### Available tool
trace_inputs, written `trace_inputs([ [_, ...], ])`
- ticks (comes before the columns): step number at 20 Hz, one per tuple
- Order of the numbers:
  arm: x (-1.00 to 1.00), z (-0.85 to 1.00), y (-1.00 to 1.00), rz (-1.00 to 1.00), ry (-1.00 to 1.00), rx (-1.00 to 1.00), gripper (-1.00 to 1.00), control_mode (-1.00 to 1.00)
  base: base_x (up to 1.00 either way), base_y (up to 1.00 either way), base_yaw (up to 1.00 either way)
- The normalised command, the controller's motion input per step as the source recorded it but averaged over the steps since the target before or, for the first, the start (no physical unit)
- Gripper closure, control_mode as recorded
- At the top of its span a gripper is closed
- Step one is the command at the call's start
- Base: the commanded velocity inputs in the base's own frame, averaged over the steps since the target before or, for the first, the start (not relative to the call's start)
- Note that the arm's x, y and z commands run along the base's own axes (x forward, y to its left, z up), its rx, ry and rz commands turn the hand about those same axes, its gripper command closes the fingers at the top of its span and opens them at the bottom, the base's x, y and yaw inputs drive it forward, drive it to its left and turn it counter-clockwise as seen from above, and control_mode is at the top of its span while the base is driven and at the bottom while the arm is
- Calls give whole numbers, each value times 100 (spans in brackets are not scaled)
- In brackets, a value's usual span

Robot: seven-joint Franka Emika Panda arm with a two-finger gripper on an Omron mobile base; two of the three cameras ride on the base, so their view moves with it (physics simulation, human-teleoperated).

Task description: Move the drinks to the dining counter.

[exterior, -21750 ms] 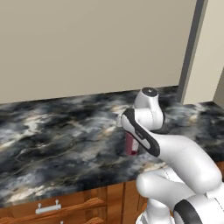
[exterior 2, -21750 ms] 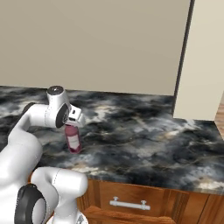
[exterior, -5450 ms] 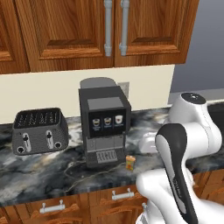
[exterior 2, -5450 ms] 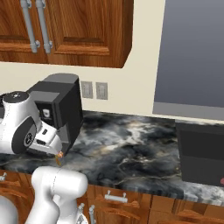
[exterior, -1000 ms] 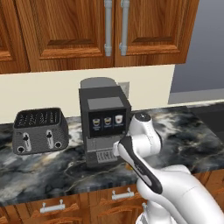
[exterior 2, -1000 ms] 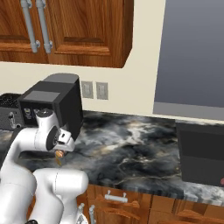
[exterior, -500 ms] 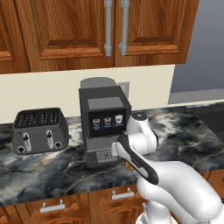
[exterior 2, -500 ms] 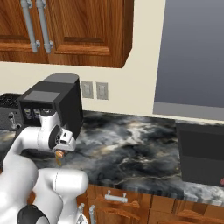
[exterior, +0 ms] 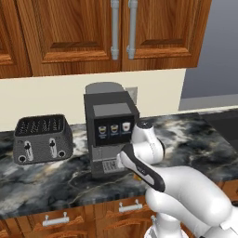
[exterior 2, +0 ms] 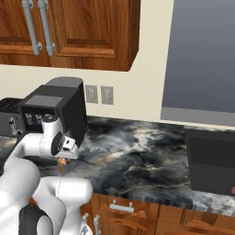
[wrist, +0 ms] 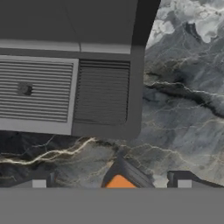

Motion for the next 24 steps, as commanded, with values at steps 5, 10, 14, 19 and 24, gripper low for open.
trace_inputs([
  [5, 0, -33, -6, 1, 0, 0, -100, -100, 0, 0, 0],
  [10, -18, -36, -21, 2, -1, 0, -100, -100, 0, 0, 0],
  [14, -34, -29, -23, 1, -1, 0, -100, -100, 0, 0, 0],
  [19, -25, -28, -22, 1, -2, 0, -100, -100, 0, 0, 0],
  [24, 0, -32, -1, 4, -9, 0, 100, -100, 0, 0, 0],
])
